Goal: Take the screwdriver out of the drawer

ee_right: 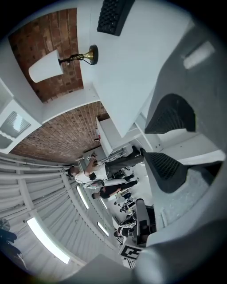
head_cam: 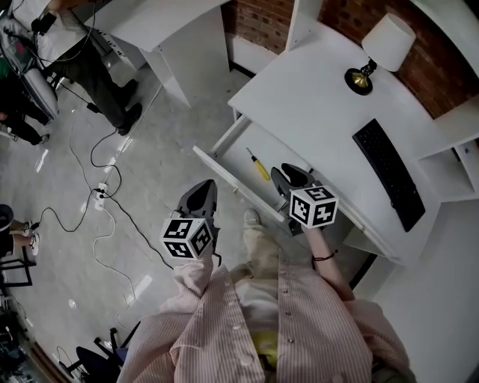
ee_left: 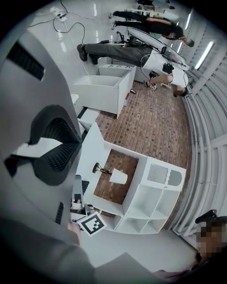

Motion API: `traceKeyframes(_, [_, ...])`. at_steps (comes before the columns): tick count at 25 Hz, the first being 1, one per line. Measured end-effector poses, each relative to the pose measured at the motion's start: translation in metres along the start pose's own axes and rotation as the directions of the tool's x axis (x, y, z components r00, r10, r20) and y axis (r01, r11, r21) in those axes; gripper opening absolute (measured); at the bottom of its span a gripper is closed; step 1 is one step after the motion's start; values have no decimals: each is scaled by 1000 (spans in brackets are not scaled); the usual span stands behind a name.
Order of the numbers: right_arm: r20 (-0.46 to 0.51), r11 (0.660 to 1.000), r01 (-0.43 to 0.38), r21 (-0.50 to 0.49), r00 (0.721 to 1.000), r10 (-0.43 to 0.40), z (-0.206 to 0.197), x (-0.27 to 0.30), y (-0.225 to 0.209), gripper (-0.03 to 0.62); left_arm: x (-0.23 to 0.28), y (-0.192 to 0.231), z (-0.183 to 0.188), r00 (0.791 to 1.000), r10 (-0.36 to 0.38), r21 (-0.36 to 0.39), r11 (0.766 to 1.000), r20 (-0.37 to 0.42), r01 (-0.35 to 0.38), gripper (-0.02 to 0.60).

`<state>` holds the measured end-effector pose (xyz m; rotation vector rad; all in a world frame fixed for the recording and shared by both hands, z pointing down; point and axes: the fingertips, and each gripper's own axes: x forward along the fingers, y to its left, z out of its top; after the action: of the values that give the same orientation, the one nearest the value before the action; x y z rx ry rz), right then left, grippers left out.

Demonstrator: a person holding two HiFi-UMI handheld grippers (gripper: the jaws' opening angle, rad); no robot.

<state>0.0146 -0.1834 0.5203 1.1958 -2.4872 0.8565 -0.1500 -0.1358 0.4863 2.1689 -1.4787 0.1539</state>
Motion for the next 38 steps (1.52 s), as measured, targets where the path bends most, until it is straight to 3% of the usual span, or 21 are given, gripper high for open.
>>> traceKeyframes(8, [-153, 999, -32, -8, 988, 31, -14, 53, -24, 118, 48, 20, -4, 998, 3, -48, 999, -68, -7, -2])
traceKeyframes(16, [-302, 997, -54, -60, 953, 33, -47, 93, -45, 118, 88, 27, -18, 991, -20, -76, 997, -133, 10, -2])
traceKeyframes(30, [-492, 995, -29, -96, 870, -22, -113, 139, -83, 118, 123, 39, -38, 970, -56, -97, 995, -237, 34, -2])
traceKeyframes(38, [-570, 984, -20, -176, 817, -85, -151, 169, -104, 118, 143, 39, -47, 963, -92, -105, 992, -254, 67, -2])
